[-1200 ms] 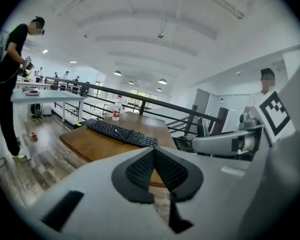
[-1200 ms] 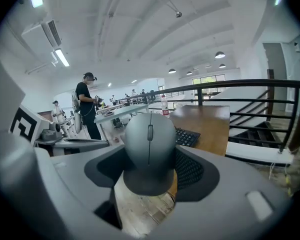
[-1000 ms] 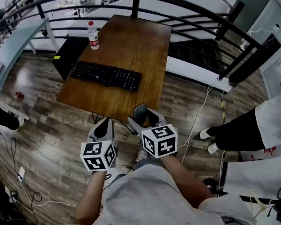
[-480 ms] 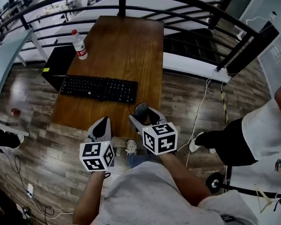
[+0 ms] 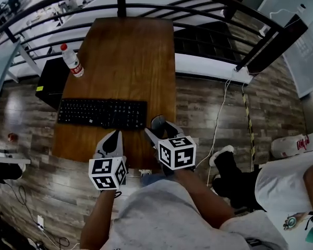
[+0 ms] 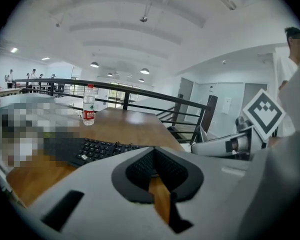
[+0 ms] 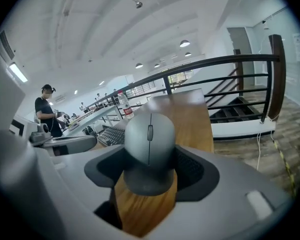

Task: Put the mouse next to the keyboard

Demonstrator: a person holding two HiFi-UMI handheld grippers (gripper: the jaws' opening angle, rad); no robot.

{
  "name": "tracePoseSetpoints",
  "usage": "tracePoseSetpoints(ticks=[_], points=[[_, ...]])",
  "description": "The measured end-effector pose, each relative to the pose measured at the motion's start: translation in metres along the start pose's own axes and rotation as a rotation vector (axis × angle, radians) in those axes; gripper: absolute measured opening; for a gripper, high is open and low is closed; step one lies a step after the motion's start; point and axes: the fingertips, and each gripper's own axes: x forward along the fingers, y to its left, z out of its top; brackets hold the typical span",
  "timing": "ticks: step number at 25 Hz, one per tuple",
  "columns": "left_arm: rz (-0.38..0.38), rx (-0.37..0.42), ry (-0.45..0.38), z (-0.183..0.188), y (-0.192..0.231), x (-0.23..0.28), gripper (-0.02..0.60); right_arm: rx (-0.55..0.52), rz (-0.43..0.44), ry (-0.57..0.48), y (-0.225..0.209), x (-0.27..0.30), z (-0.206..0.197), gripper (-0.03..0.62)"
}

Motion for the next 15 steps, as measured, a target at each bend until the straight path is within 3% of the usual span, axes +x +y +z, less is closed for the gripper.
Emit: tracePoseSetpoints(ticks=[15], points=[[-0.023, 0.069, 0.08, 0.009, 0.015, 0.067, -0.005, 0.121, -0.099, 0.113, -0.064, 0.054, -0.011, 0.302]])
